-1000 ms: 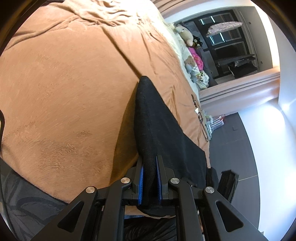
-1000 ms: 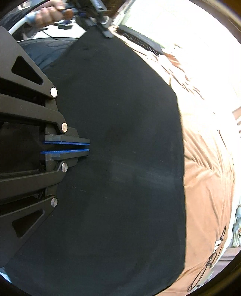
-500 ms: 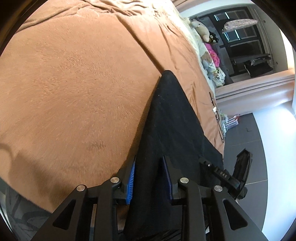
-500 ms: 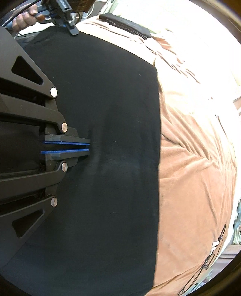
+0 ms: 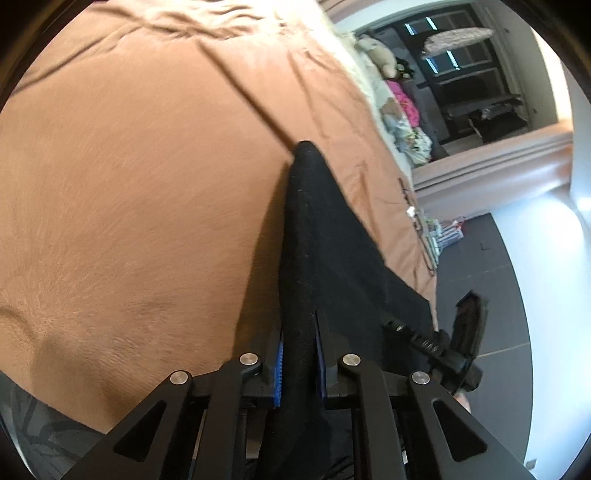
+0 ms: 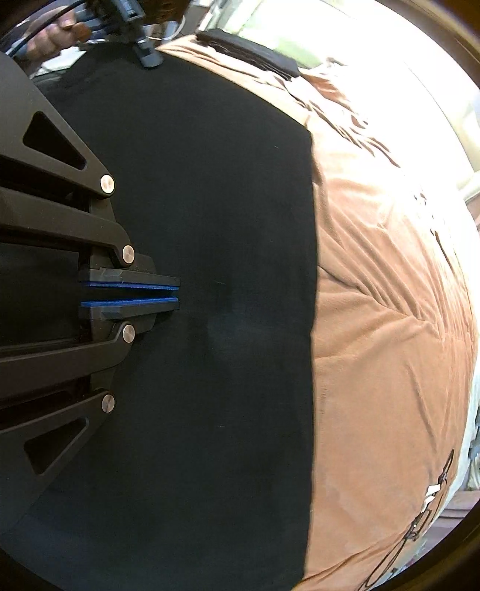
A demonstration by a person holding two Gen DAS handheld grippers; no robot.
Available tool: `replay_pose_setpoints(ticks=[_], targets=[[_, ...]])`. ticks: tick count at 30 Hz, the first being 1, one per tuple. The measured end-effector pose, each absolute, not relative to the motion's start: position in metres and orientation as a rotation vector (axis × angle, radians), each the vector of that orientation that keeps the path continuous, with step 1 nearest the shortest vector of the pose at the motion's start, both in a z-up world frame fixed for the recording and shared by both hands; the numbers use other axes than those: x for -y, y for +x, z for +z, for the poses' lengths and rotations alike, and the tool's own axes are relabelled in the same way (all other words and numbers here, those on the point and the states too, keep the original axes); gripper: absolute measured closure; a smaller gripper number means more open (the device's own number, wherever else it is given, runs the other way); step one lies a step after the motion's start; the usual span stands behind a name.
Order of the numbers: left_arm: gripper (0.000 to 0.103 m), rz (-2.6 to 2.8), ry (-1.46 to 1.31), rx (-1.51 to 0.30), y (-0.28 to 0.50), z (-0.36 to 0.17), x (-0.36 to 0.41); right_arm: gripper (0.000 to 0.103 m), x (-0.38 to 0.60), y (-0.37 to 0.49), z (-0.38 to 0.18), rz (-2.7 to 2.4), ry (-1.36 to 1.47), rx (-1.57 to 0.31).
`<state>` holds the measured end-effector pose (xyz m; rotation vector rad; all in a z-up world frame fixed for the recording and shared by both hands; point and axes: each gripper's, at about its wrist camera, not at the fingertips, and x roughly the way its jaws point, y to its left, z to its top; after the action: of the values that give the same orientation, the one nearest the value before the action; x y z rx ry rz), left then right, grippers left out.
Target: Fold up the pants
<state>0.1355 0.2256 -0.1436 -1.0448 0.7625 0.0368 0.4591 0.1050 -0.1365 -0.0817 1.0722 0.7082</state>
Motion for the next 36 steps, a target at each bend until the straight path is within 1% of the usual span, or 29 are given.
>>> replay_pose_setpoints(ticks=[15,26,28,30,31,32,36], targets=[[0.090,-0.089,-0.934,-0.691,0.160,-0.059,-0.177,0.102,-0.024,0.397,-0.138,0.835,0.039,-1.077],[0.090,-0.191,-0.839,-0.668,0.192,-0.009,-0.123,0.100,0.064,0.386,-0.118,0.811,0.193,-0.946],[0.090,-0.219,-0.820,-0.673,0.201,-0.002,-0.108,0.088,0.083,0.382,-0.114,0.795,0.224,-0.923],[0.090,-0.236,-0.804,-0.679,0.206,0.003,-0.097,0.052,0.104,0.377,-0.109,0.774,0.264,-0.886],[0.090,-0.247,-0.794,-0.685,0.211,0.005,-0.089,0.048,0.111,0.375,-0.107,0.764,0.277,-0.869],[0.090,-0.256,-0.785,-0.690,0.216,0.008,-0.083,0.047,0.119,0.373,-0.105,0.755,0.292,-0.851],[0.090,-0.294,-0.746,-0.716,0.236,0.016,-0.055,0.047,0.153,0.372,-0.102,0.732,0.353,-0.815]])
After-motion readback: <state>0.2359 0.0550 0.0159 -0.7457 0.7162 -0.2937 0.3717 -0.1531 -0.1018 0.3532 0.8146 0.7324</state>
